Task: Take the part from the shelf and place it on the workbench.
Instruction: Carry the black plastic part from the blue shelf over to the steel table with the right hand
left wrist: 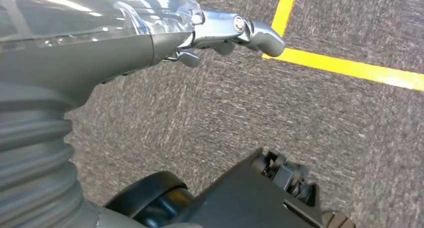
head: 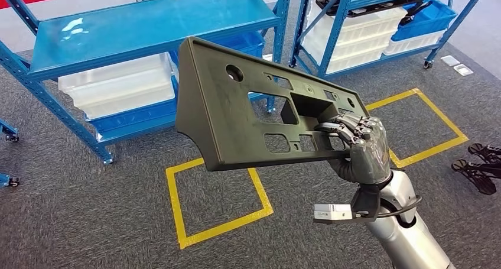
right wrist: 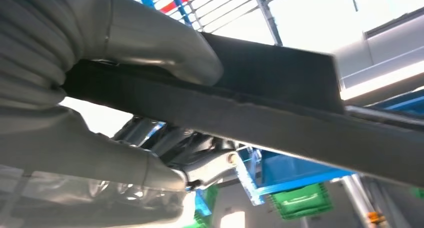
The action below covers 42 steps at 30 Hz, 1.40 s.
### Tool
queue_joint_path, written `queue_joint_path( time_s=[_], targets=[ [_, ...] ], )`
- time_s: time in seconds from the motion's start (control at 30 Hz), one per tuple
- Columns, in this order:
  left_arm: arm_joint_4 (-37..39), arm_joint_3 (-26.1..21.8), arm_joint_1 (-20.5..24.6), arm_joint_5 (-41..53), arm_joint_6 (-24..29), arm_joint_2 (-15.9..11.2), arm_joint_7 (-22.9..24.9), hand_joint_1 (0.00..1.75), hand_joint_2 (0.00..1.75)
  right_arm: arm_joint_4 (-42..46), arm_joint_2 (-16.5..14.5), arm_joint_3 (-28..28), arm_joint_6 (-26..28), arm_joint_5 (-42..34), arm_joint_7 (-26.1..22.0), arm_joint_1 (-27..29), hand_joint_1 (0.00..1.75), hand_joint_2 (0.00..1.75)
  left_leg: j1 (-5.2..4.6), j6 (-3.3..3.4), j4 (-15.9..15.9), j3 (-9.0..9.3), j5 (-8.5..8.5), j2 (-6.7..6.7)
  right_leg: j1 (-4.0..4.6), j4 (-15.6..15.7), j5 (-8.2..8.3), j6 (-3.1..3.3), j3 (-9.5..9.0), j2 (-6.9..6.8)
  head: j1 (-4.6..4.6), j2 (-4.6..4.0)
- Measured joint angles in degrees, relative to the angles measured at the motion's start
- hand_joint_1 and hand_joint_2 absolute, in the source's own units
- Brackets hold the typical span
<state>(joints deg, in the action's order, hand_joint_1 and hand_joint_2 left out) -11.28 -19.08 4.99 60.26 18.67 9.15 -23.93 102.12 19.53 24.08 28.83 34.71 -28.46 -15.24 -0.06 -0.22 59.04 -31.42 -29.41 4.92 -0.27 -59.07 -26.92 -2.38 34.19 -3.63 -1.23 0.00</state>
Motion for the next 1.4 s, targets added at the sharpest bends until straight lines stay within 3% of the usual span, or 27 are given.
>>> queue_joint_path(
  time_s=[0.07, 0.13, 0.17, 0.23, 0.3, 0.33, 0.37, 0.43, 0.5, 0.53, 0.6, 0.67, 0.73, 0.77, 0.8, 0.83, 0.87, 0.93, 1.0, 1.1, 1.17, 1.23, 1.3, 1.33, 1.37, 1.4],
  targets=[
    [0.0, 0.0, 0.0, 0.0, 0.0, 0.0, 0.1, 0.0, 1.75, 0.0, 0.0, 0.0, 0.0, 0.1, 0.0, 0.2, 1.75, 1.75, -0.22, -0.41, -0.1, 0.13, -0.04, 0.87, 0.02, 0.1, 0.01, 0.64, 0.2, 0.87, 0.56, 0.0],
    [0.0, 0.0, 0.0, 0.0, 0.0, 0.0, 0.1, 0.0, 1.75, 0.1, 0.0, 0.0, -0.1, 0.2, 0.0, 0.1, 1.75, 1.75, 0.01, -0.89, 1.2, -0.19, -1.24, -0.25, -0.31, 0.2, 0.24, 1.43, 0.3, 1.83, 1.06, 0.0],
    [0.0, 0.0, 0.0, 0.0, 0.0, 0.0, 0.0, 0.0, 1.75, 0.1, 0.0, 0.0, -0.2, 0.3, 0.0, 0.1, 1.75, 1.75, 0.15, -1.07, 3.3, -1.01, -2.68, -1.55, -0.48, 0.3, 0.37, 1.89, 0.31, 2.28, 1.35, 0.0],
    [0.0, 0.0, -0.1, -0.2, 0.0, 0.1, -0.1, 0.0, 1.75, 0.1, 0.0, -0.1, -0.4, 0.4, 0.1, -0.1, 1.75, 1.75, 0.28, -1.17, 10.8, -4.2, -6.57, -4.11, -0.54, 0.3, 0.5, 2.51, 0.44, 3.31, 2.06, 0.0],
    [0.0, 0.0, 0.0, -0.4, -0.1, 0.2, -0.2, 0.0, 1.75, 0.1, 0.0, 0.0, -0.6, 0.4, 0.2, -0.1, 1.75, 1.75, 0.31, -1.21, 16.7, -6.7, -8.27, -4.72, -0.5, 0.3, 0.58, 2.64, 0.53, 4.6, 2.53, 0.0],
    [0.0, 0.0, 0.1, -0.5, -0.1, 0.2, -0.2, 0.0, 1.75, 0.1, 0.0, 0.0, -0.7, 0.5, 0.2, -0.1, 1.75, 1.75, 0.37, -1.2, 16.5, -6.54, -7.46, -4.79, -0.5, 0.2, 0.61, 2.63, 0.5, 5.31, 2.66, 0.0],
    [0.0, 0.0, 0.1, -0.5, -0.1, 0.3, -0.2, 0.0, 1.75, 0.1, 0.0, 0.0, -0.7, 0.5, 0.2, -0.1, 1.75, 1.75, 0.48, -1.18, 14.0, -5.41, -5.7, -5.01, -0.53, 0.2, 0.62, 2.59, 0.44, 6.03, 2.77, 0.0],
    [0.0, 0.0, 0.0, -0.6, -0.1, 0.3, -0.1, 0.0, 1.75, 0.1, 0.0, 0.0, -0.8, 0.5, 0.3, -0.2, 1.75, 1.75, 0.91, -1.17, 6.1, -2.01, -1.78, -7.36, -0.52, -0.1, 0.61, 2.33, 0.52, 7.42, 3.06, 0.0],
    [0.0, 0.0, -0.1, -0.7, -0.1, 0.5, -0.1, 0.0, 1.75, 0.1, 0.0, -0.1, -0.9, 0.6, 0.4, -0.4, 1.75, 1.75, 1.24, -1.18, 1.5, -0.35, -0.43, -9.71, -0.51, -0.5, 0.81, 1.69, 1.14, 8.62, 3.13, 0.0],
    [0.0, 0.0, -0.1, -0.7, -0.1, 0.6, -0.1, 0.0, 1.75, 0.1, 0.0, -0.1, -0.9, 0.6, 0.5, -0.4, 1.75, 1.75, 1.17, -1.1, 1.2, -0.35, -0.61, -9.98, -0.58, -0.4, 1.04, 1.25, 1.47, 9.16, 3.09, 0.0],
    [0.0, 0.0, 0.0, -0.8, 0.0, 0.7, -0.1, 0.0, 1.75, 0.1, 0.2, -0.2, -0.9, 0.7, 0.6, -0.3, 1.75, 1.75, 1.05, -0.52, 0.8, -0.4, -0.36, -8.9, -0.8, -0.3, 1.4, 0.44, 1.94, 9.78, 3.0, 0.0],
    [0.0, 0.0, 0.0, -0.8, 0.0, 0.8, 0.0, 0.0, 1.75, 0.3, 0.5, -0.5, -0.8, 0.7, 0.6, -0.3, 1.75, 1.75, 1.13, 0.21, 0.4, -0.32, 0.02, -7.51, -0.62, -2.4, -0.04, -0.08, 3.18, 7.81, 2.54, 0.0],
    [0.0, 0.0, -0.2, -0.7, 0.0, 0.8, 0.0, 0.0, 1.75, 0.5, 0.6, -0.7, -0.6, 0.7, 0.7, -0.2, 1.75, 1.75, 1.11, 0.57, 0.2, -0.34, 0.13, -5.96, -0.44, -8.9, -3.46, -0.28, 6.21, 5.23, 1.64, 0.0],
    [0.0, 0.0, -0.3, -0.7, 0.0, 0.8, 0.0, 0.0, 1.75, 0.5, 0.7, -0.8, -0.5, 0.7, 0.8, 0.1, 1.75, 1.75, 1.08, 0.62, 0.2, -0.39, 0.11, -5.19, -0.49, -12.6, -4.96, -0.33, 7.92, 4.76, 1.22, 0.0],
    [0.0, 0.0, -0.4, -0.6, 0.0, 0.8, 0.1, 0.0, 1.75, 0.6, 0.8, -0.9, -0.5, 0.7, 0.9, 0.5, 1.75, 1.75, 1.08, 0.64, 0.3, -0.41, 0.07, -4.43, -0.56, -15.2, -5.64, -0.4, 9.03, 4.52, 0.9, 0.0],
    [0.0, 0.0, -0.5, -0.6, 0.0, 0.8, 0.1, 0.0, 1.75, 0.6, 0.9, -1.0, -0.4, 0.7, 1.0, 0.9, 1.75, 1.75, 1.1, 0.63, 0.3, -0.41, 0.02, -3.73, -0.65, -15.7, -5.28, -0.46, 9.14, 4.36, 0.6, 0.0],
    [0.0, 0.0, -0.5, -0.5, 0.0, 0.8, 0.1, 0.0, 1.75, 0.7, 1.0, -1.2, -0.4, 0.7, 1.0, 1.2, 1.75, 1.75, 1.12, 0.55, 0.3, -0.35, -0.05, -3.11, -0.75, -13.7, -3.93, -0.5, 8.04, 4.13, 0.33, 0.0],
    [0.0, 0.0, -0.6, -0.4, 0.0, 0.7, 0.1, 0.0, 1.75, 1.0, 1.2, -1.6, -0.2, 0.7, 1.1, 1.6, 1.75, 1.75, 1.08, 0.18, 0.3, -0.11, -0.31, -2.08, -0.78, -5.8, -0.64, -0.56, 3.75, 2.67, -0.02, 0.0],
    [0.0, 0.0, -0.6, -0.3, 0.1, 0.7, 0.2, 0.0, 1.75, 1.3, 1.3, -1.8, 0.0, 0.7, 1.2, 1.9, 1.75, 1.75, 0.74, -0.34, 0.3, 0.02, -0.54, -1.38, -0.48, -0.7, 0.55, -0.27, 1.0, 1.34, -0.16, 0.0],
    [0.0, 0.0, -0.8, 0.0, 0.3, 0.6, 0.6, 0.0, 1.75, 1.4, 1.4, -2.2, 0.1, 0.8, 1.3, 2.6, 1.75, 1.75, 0.43, -1.02, 0.1, 0.29, -0.73, -0.6, -0.4, -0.2, 0.32, 0.62, 0.9, 1.92, 0.37, 0.0],
    [0.0, 0.0, -0.8, 0.1, 0.5, 0.5, 0.9, 0.0, 1.75, 1.5, 1.4, -2.3, 0.1, 0.9, 1.3, 2.8, 1.75, 1.75, 0.61, -1.46, 1.8, -0.23, -2.18, -1.77, -0.67, -0.1, 0.41, 1.5, 0.89, 2.57, 0.9, 0.0],
    [0.0, 0.0, -0.7, 0.1, 0.9, 0.4, 0.8, 0.0, 1.75, 1.6, 1.4, -2.4, 0.1, 0.9, 1.2, 2.6, 1.75, 1.75, 0.67, -1.58, 8.1, -2.92, -5.58, -3.8, -0.79, -0.1, 0.44, 2.19, 0.85, 3.2, 1.66, 0.0],
    [0.0, 0.0, -0.5, 0.0, 1.5, 0.3, 0.5, 0.0, 1.75, 1.6, 1.4, -2.4, 0.1, 0.8, 1.1, 2.6, 1.75, 1.75, 0.62, -1.58, 15.4, -6.23, -8.2, -4.61, -0.73, -0.1, 0.44, 2.41, 0.84, 4.04, 2.26, 0.0],
    [0.0, 0.0, -0.4, -0.1, 1.8, 0.2, 0.5, 0.0, 1.75, 1.6, 1.3, -2.4, 0.1, 0.5, 1.0, 2.7, 1.75, 1.75, 0.62, -1.56, 16.7, -6.85, -8.05, -4.72, -0.71, -0.1, 0.45, 2.44, 0.8, 4.56, 2.43, 0.0],
    [0.0, 0.0, -0.3, -0.2, 2.0, 0.2, 0.4, 0.0, 1.75, 1.6, 1.3, -2.4, 0.2, 0.2, 0.9, 2.7, 1.75, 1.75, 0.66, -1.53, 15.7, -6.43, -6.75, -4.79, -0.72, -0.2, 0.44, 2.43, 0.73, 5.15, 2.56, 0.0],
    [0.0, 0.0, -0.3, -0.3, 2.1, 0.2, 0.3, 0.0, 1.75, 1.6, 1.3, -2.4, 0.3, -0.3, 0.7, 2.7, 1.75, 1.75, 0.76, -1.5, 12.5, -5.13, -4.6, -5.07, -0.76, -0.2, 0.41, 2.38, 0.65, 5.76, 2.68, 0.0]
  ],
)
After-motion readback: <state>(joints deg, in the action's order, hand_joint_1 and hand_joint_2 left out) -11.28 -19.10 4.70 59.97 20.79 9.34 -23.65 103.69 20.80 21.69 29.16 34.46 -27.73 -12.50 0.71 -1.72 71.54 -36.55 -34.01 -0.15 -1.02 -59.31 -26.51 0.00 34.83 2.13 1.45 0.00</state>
